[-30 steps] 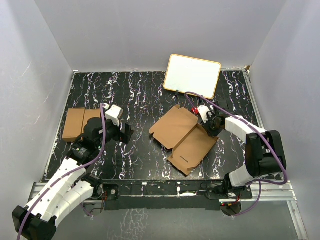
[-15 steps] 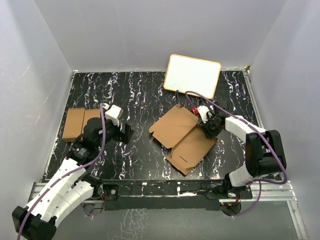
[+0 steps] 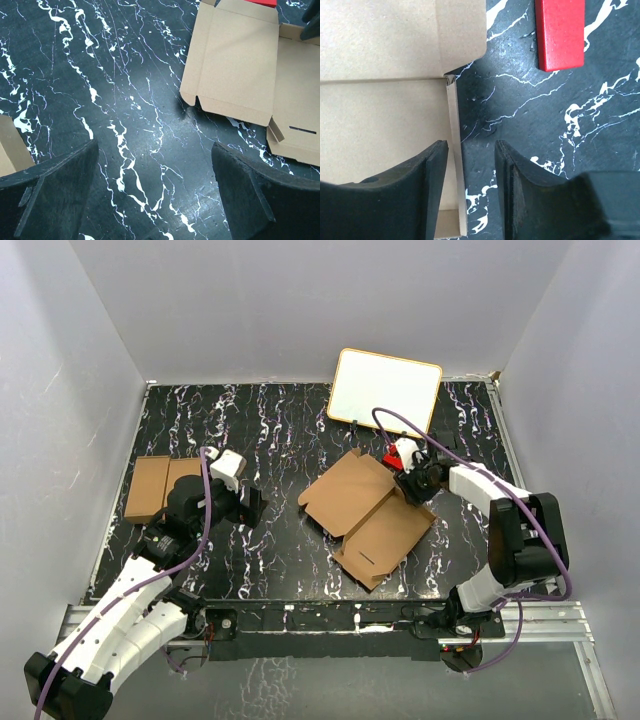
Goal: Fold the paper box
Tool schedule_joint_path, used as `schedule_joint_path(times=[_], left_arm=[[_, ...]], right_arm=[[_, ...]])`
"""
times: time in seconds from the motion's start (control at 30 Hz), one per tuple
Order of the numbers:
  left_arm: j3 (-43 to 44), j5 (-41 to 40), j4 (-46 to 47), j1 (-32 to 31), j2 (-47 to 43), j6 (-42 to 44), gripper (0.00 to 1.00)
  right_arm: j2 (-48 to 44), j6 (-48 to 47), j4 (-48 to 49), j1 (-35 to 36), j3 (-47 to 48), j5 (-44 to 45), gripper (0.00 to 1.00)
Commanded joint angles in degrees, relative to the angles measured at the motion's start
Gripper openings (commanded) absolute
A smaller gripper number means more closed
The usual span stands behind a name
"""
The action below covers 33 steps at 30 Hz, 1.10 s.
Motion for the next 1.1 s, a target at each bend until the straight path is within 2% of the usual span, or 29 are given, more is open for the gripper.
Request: schedule_joint_path(times=[0.0,0.3,0.43,0.53,0.67,0.7,0.8,0.87,0.93,1.07], left_arm=[[-0.4,0.3,1.2,0.4,-0.7,0.5,0.92],[-0.4,0.5,1.2,0.4,-0.7,0.5,0.92],[-0.4,0.5,1.2,0.4,-0.8,0.5,0.93],[-0.4,0.6,1.2,0.5,-0.9,0.4,0.92],[-0.4,0.9,1.2,0.4,-0.9,0.3,0.92],[-0.4,1.0,1.1,0.4,-0.9,0.3,0.92],[-0.3,1.5,1.1,0.4,-1.0,-0.4,0.93],[-0.3,2.9,1.6,0.4,-0.8,-2.2,0.94],[0.0,5.1,2.4,0.4,0.1,-6.4,0.95],[-0.6,10.4,3.9,0.4,3.9,-20.8,0.97]], right_arm=[[1.9,0.8,3.4,0.2,2.2,0.3,0.44],[2.6,0.7,5.7,2.5,0.9,4.6,0.39],[3.5,0.7,6.4,3.7,0.5,7.5,0.28],[3.4,1.3,6.8,3.8,0.3,8.7,0.1],[2.1,2.6,6.5,3.8,0.2,6.7,0.08],[2.1,2.9,5.9,3.8,0.5,5.3,0.09],[1.1,4.6,4.8,3.5,1.1,2.1,0.36],[-0.1,5.4,4.7,2.9,1.1,0.3,0.45],[-1.3,6.6,4.7,1.2,1.0,-2.6,0.49],[-2.9,10.0,5.1,-2.5,1.0,-10.4,0.49]])
